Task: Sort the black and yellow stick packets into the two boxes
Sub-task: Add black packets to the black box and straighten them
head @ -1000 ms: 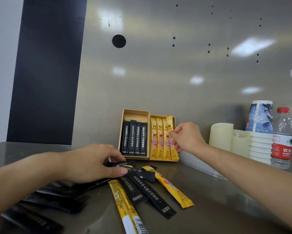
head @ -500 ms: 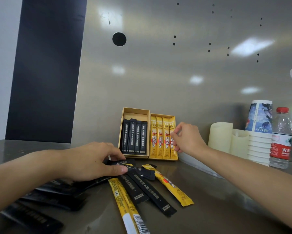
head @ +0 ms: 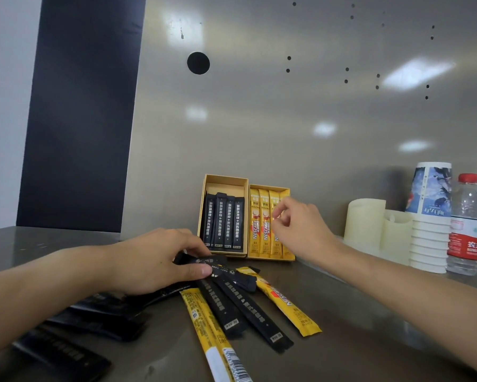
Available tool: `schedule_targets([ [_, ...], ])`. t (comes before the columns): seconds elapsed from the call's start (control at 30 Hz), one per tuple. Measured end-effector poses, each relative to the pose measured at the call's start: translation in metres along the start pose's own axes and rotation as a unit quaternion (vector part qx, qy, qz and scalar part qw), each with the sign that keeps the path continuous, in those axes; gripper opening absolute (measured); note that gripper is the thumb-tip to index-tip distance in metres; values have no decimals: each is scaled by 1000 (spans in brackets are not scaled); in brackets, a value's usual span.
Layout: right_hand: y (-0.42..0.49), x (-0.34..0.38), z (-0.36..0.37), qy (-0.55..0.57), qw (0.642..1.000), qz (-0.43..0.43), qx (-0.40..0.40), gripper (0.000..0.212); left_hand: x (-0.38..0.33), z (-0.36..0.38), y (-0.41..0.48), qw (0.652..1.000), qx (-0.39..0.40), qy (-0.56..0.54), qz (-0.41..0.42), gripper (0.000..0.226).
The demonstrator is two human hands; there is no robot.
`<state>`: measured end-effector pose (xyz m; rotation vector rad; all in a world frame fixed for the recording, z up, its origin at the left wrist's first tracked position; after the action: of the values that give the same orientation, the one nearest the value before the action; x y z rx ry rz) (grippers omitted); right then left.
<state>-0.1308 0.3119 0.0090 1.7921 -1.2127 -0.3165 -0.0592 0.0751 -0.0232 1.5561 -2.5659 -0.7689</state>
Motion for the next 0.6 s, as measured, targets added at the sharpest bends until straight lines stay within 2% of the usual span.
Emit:
schedule_targets([
  [0.1,-21,37,9,71,994,-50,63,11,-3,-5,1,999,-44,-7,7,33],
  [0.2,-44,68,22,107,978,-101,145,15,-6,-7,2,998,-56,0,20,29],
  [0.37,-58,83,16,138,967,-119,177,43,-5,-9,3,997,-66,-10,25,20],
  [0.5,-61,77,16,151,960,-118,203,42,0,-12,3,996,-82,-44,10,24],
  [0.6,-61,74,20,155,961,-114,199,28,5,-13,2,991,-92,-95,-12,29],
])
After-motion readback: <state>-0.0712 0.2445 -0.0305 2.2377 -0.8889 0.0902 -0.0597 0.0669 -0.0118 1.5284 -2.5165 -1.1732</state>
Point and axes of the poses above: each hand's wrist, its own y-axis towards the middle knuckle, its own z-axis out of the palm, x = y × z, the point moved 5 cm from there along y, towards the middle knuckle, and after that the axes turned 7 degrees about -x, right-handed, at the moved point
